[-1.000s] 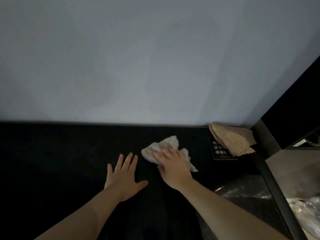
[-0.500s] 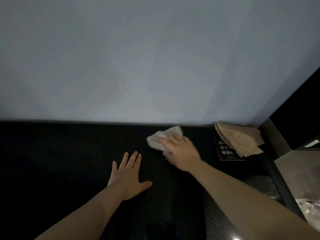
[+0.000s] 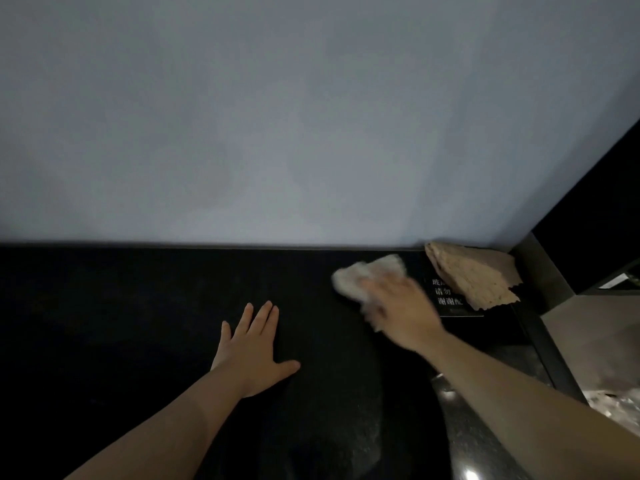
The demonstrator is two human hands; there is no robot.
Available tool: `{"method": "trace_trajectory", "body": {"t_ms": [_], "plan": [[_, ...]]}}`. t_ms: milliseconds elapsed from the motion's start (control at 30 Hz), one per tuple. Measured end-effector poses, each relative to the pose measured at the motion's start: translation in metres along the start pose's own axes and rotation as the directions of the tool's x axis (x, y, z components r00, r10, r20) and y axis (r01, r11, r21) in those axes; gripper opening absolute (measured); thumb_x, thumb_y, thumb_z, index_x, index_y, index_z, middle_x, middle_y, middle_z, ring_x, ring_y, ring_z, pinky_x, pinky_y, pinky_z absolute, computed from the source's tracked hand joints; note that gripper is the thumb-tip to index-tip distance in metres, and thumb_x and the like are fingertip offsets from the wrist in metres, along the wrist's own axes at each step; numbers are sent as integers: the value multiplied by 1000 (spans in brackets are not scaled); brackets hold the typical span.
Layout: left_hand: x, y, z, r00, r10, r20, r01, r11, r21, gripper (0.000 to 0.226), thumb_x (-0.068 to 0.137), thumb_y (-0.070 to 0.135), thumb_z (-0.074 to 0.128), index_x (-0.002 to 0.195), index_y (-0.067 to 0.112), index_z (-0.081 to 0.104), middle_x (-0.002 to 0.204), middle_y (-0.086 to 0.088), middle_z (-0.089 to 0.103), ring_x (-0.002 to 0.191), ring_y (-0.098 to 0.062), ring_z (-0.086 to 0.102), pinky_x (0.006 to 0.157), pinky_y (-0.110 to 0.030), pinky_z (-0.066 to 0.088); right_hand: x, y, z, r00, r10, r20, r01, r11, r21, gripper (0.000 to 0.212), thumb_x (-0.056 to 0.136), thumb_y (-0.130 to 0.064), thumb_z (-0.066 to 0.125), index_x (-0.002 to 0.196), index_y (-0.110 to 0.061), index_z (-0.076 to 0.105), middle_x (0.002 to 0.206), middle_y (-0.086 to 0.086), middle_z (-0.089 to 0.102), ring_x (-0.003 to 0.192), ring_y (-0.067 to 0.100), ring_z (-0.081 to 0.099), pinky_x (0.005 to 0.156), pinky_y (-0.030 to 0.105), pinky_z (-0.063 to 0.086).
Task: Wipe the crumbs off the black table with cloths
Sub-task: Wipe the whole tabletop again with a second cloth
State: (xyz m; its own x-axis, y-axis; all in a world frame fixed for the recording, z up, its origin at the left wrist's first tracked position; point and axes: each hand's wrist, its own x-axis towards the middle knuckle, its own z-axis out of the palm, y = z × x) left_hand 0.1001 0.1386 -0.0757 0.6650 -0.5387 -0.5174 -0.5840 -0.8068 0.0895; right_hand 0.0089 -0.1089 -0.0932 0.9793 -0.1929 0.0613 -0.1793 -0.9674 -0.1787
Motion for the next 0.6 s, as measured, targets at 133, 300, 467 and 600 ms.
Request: {"method": "trace_trajectory", "body": {"t_ms": [133, 300, 467, 600], "plan": [[0, 4, -1, 1000, -12, -9, 12, 1000, 0, 100, 85, 69, 43, 150, 18, -14, 157, 2, -22, 144, -25, -20, 116, -53, -1, -5, -10, -4, 846, 531, -52, -531, 847, 9, 53, 90, -29, 51, 141, -20, 39, 146, 13, 39, 135, 34, 32, 108, 46, 26], [0, 3, -2, 1000, -7, -13, 7, 1000, -1, 99, 86, 67, 44, 150, 18, -13, 157, 2, -21, 144, -24, -19, 117, -53, 0, -28, -78, 5, 983, -163, 86, 151, 979, 133, 52, 95, -27, 44, 144, -32, 30, 154, -5, 23, 142, 17, 16, 115, 39, 9], [-2, 5, -1, 1000, -15, -26, 15, 1000, -14, 98, 86, 67, 43, 150, 17, -13, 157, 2, -21, 145, -25, -18, 117, -53, 0, -32, 3, 1, 928, 370, -44, -367, 927, 74, 53, 94, -31, 44, 145, -25, 31, 149, 7, 37, 139, 25, 30, 110, 41, 24], [-2, 7, -1, 999, -27, -24, 26, 999, -40, 98, 86, 65, 46, 150, 18, -11, 158, 2, -19, 145, -25, -17, 116, -53, 1, -41, -61, 19, 954, 283, -95, -273, 956, 104, 54, 79, -20, 60, 132, -19, 51, 133, 11, 54, 122, 34, 50, 100, 49, 38]]}}
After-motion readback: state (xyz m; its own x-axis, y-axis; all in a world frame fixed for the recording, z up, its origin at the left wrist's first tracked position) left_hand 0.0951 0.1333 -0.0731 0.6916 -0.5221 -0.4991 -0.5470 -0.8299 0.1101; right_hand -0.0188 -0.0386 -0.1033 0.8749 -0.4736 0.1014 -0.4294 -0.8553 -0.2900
